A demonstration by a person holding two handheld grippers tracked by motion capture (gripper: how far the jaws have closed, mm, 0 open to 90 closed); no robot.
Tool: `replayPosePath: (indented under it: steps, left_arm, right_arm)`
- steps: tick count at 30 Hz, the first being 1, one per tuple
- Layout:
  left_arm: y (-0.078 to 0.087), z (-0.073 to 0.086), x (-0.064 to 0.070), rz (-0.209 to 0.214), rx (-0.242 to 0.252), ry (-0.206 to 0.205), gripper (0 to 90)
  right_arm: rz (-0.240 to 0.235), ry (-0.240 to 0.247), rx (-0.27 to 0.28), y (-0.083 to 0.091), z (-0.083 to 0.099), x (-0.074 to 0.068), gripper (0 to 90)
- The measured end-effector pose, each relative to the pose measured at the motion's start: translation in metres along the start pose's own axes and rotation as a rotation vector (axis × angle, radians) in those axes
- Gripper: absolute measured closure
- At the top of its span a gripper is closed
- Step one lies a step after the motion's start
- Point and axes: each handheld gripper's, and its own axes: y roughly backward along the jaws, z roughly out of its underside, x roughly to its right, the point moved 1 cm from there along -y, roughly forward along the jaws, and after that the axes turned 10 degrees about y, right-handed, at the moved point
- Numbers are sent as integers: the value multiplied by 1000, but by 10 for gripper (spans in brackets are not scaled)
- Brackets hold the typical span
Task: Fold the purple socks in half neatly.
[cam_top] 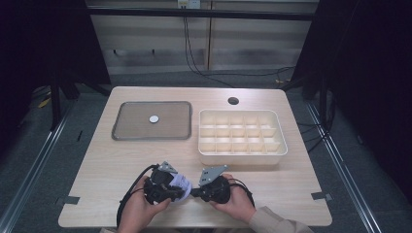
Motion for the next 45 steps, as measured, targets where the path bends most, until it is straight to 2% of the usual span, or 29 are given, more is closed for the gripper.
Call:
replayPosePath:
  steps: [8, 11, 13, 14, 16, 18, 22, 28, 34, 35, 40, 45]
  left_arm:
    - [4, 0, -1, 9, 7, 11, 737]
    - [8, -1, -2, 15, 33, 24, 685]
    - [10, -1, -3, 15, 31, 17, 660]
    - [12, -1, -4, 13, 49, 34, 650]
    - [15, -2, -7, 13, 59, 41, 618]
    - [16, -2, -9, 8, 64, 40, 607]
    - [23, -3, -16, -22, 98, 63, 574]
    - [28, -3, -27, -64, 122, 92, 502]
    - [23, -1, -40, -83, 112, 122, 491]
    - [20, 0, -45, -96, 108, 132, 491]
    - [14, 3, -58, -105, 100, 170, 494]
    - [11, 5, -62, -107, 91, 189, 516]
  right_arm:
    - [-1, -2, 0, 0, 0, 0, 900]
    - [-3, -6, 1, 0, 0, 0, 900]
    - [-1, 0, 0, 0, 0, 0, 900]
    - [-1, 1, 0, 0, 0, 0, 900]
    - [-1, 1, 0, 0, 0, 0, 900]
    - [-1, -1, 0, 0, 0, 0, 900]
    - [0, 1, 1, 0, 0, 0, 900]
    - [-3, -5, 4, 0, 0, 0, 900]
    - [-1, -2, 3, 0, 0, 0, 900]
    - [-1, -5, 3, 0, 0, 0, 900]
    - [-1, -6, 3, 0, 1, 0, 900]
    - [-1, -5, 4, 0, 1, 0, 900]
